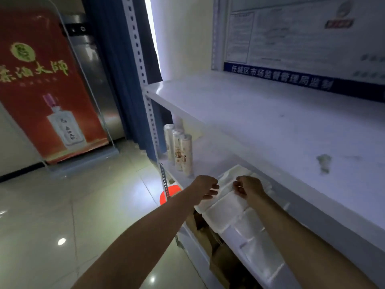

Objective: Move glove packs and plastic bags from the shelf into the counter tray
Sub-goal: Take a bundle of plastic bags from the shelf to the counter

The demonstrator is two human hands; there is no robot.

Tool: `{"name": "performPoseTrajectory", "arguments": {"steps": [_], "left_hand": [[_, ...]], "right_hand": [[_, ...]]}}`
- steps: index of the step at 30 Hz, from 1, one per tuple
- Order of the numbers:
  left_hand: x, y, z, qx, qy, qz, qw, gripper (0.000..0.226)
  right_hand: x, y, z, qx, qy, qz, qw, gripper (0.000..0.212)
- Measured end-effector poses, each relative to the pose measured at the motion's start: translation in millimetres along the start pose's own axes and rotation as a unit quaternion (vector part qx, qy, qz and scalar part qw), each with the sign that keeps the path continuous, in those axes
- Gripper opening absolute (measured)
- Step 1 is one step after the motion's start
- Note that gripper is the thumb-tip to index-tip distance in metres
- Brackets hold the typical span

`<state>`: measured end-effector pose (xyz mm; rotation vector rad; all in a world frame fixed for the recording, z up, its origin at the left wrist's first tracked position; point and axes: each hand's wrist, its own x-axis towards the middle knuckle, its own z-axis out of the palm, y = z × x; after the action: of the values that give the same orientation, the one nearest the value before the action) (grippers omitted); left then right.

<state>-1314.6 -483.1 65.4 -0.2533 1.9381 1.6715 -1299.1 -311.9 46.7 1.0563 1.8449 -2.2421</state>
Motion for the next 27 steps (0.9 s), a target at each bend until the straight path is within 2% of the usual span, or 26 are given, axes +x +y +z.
{"name": "performPoseTrajectory", "arguments": {"steps": [3, 10, 17, 20, 22, 25, 27], "left_hand": [[31, 11, 15, 0.028, -0.057, 0.0, 0.998, 0.016], [59, 22, 48, 0.104, -0.211, 0.007, 0.972, 0.013], [51, 15, 78, 0.197, -0.277, 0.049, 0.939, 0.012], [47, 6, 85, 0.25, -0.295, 0.091, 0.918, 0.016], [46, 1, 88, 0.331, -0.285, 0.165, 0.884, 0.02], [39, -5, 87, 0.479, -0.278, 0.306, 0.775, 0.03], [37, -12, 86, 0.513, -0.29, 0.347, 0.73, 0.034]], "right_hand": [[8, 0, -21, 0.038, 0.051, 0.016, 0.998, 0.019], [-21, 15, -66, 0.111, 0.191, -0.017, 0.975, 0.013], [-68, 45, -94, 0.105, 0.314, -0.004, 0.944, 0.009], [-81, 58, -99, 0.058, 0.36, 0.006, 0.931, 0.011], [-87, 66, -102, 0.001, 0.383, 0.026, 0.923, 0.011], [-98, 75, -103, -0.101, 0.388, 0.042, 0.915, 0.014], [-106, 80, -104, -0.161, 0.37, 0.052, 0.913, 0.016]]}}
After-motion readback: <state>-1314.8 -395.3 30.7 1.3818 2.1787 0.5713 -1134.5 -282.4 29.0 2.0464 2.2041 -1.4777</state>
